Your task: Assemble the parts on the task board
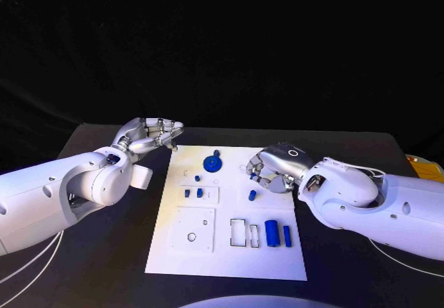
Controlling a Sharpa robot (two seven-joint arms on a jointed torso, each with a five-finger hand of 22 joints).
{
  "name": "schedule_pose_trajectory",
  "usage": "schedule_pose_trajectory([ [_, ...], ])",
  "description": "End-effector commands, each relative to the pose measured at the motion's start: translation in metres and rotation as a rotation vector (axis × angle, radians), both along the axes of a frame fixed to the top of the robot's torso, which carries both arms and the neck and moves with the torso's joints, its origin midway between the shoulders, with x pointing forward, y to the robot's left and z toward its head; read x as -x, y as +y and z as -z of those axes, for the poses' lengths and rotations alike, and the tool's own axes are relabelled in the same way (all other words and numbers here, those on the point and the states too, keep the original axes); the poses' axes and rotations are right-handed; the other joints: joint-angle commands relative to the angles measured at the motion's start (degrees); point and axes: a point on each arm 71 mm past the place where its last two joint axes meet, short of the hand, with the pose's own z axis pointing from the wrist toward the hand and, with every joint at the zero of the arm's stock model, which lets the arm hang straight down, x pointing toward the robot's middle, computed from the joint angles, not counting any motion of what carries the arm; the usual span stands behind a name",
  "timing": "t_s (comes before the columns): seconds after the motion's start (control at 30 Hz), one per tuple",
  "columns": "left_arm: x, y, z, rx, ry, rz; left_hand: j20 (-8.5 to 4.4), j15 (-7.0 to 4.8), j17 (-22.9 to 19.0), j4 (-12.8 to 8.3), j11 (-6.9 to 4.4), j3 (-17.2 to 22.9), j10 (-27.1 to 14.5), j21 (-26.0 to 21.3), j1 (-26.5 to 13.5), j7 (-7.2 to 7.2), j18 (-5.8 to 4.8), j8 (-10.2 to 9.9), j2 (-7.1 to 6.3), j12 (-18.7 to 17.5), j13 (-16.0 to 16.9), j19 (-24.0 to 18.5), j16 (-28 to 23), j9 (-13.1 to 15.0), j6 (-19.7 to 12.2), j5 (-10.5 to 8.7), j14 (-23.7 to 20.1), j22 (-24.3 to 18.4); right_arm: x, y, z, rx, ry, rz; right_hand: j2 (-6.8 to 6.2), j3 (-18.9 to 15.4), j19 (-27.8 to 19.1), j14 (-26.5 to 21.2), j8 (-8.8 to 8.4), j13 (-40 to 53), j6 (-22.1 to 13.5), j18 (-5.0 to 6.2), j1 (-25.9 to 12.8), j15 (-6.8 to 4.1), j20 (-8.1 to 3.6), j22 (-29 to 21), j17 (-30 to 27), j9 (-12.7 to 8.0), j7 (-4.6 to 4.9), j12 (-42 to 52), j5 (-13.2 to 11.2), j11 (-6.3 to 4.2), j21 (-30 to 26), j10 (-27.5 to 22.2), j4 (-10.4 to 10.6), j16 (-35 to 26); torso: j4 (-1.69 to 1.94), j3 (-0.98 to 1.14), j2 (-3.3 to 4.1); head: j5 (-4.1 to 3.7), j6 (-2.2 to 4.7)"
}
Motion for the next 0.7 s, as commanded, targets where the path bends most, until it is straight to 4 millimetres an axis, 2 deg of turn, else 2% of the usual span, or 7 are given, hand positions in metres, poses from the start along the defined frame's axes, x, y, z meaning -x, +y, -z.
schedule_pose_trajectory([
  [0.03, 0.0, -0.003, -0.001, 0.011, -0.006, 0.006, 0.08, 0.13, -0.1, -0.1, 0.0, 0.3, -0.5, -0.4, 0.7, 0.33, 0.27, 0.2, -0.05, 0.2, -0.1, 0.4, -0.3, -0.1, -0.4, -0.03, -0.4, -0.1, 0.009, 0.014, -0.003, -0.059, -0.012, -0.052, 0.36, 0.2, 0.0, 3.9, 0.36, 0.1, 0.2, -1.09, -0.3, -0.4, -0.31, 0.0, 4.4, 0.1, 0.12, -0.2, 0.0, -1.21, 0.2, 1.0, -0.3, 0.4, -0.01, -0.03, -0.09, 1.02, -0.18],
  [0.13, -0.001, -0.005, -0.001, 0.014, -0.006, 0.008, 0.08, 0.13, -0.1, -0.1, 0.0, 0.3, -0.5, -0.4, 0.7, 0.33, 0.27, 0.2, -0.05, 0.2, -0.1, 0.4, -0.3, -0.1, -0.4, -0.03, -0.4, -0.1, 0.016, 0.029, -0.002, -0.08, -0.003, -0.093, 0.36, 0.2, 0.0, 3.9, 0.36, 0.1, 0.2, -1.07, -0.3, -0.4, -0.32, 0.0, 4.4, 0.1, 0.12, -0.2, 0.1, -1.2, 0.2, 1.0, -0.3, 0.3, -0.03, -0.03, -0.1, 2.11, -0.33],
  [0.23, -0.002, -0.008, 0.0, 0.018, -0.006, 0.01, 0.08, 0.13, -0.1, -0.1, 0.0, 0.3, -0.5, -0.4, 0.7, 0.33, 0.27, 0.2, -0.05, 0.2, -0.1, 0.4, -0.3, -0.1, -0.4, -0.03, -0.4, -0.1, 0.022, 0.043, 0.001, -0.096, 0.014, -0.131, 0.39, 0.3, 0.0, 3.9, 0.35, 0.1, 0.2, -1.06, -0.3, -0.4, -0.32, -0.1, 4.4, 0.1, 0.13, -0.2, 0.1, -1.2, 0.1, 1.0, -0.3, 0.4, 0.05, -0.08, -0.2, 2.64, -0.51],
  [0.3, -0.003, -0.01, 0.0, 0.022, -0.005, 0.012, 0.09, 0.14, -0.1, -0.1, 0.01, 0.4, -0.6, -0.4, 0.6, 0.34, 0.27, 0.3, -0.06, 0.2, -0.1, 0.5, -0.3, -0.1, -0.4, -0.03, -0.4, -0.1, 0.028, 0.056, 0.006, -0.109, 0.033, -0.162, 0.42, 0.3, -0.1, 3.9, 0.35, 0.1, 0.1, -1.04, -0.3, -0.4, -0.32, -0.1, 4.4, 0.1, 0.14, -0.2, 0.1, -1.19, 0.1, 1.0, -0.4, 0.3, 0.13, -0.12, -0.27, 3.28, -0.7],
  [0.43, -0.005, -0.014, 0.001, 0.027, -0.005, 0.014, 0.1, 0.15, -0.1, -0.1, 0.02, 0.4, -0.6, -0.4, 0.6, 0.34, 0.27, 0.3, -0.06, 0.2, -0.1, 0.4, -0.3, -0.1, -0.4, -0.03, -0.4, -0.1, 0.034, 0.07, 0.015, -0.115, 0.061, -0.195, 0.42, 0.3, -0.1, 3.9, 0.35, 0.1, 0.1, -1.02, -0.3, -0.39, -0.32, -0.2, 4.3, 0.1, 0.16, -0.3, 0.2, -1.17, 0.0, 0.9, -0.4, 0.3, 0.18, -0.24, -0.42, 4.23, -0.9],
  [0.7, -0.011, -0.022, 0.004, 0.033, -0.003, 0.014, 0.1, 0.15, -0.1, -0.1, 0.02, 0.4, -0.6, -0.4, 0.6, 0.34, 0.27, 0.3, -0.05, 0.3, -0.1, 0.4, -0.3, -0.1, -0.4, -0.03, -0.4, -0.1, 0.042, 0.089, 0.036, -0.113, 0.117, -0.234, 0.37, 0.3, -0.2, 3.9, 0.36, 0.1, 0.0, -0.98, -0.6, -0.36, -0.31, -0.3, 4.2, 0.2, 0.2, -0.3, 0.3, -1.13, -0.2, 0.9, -0.4, 0.3, 0.28, -0.54, -0.85, 6.14, -1.81],
])
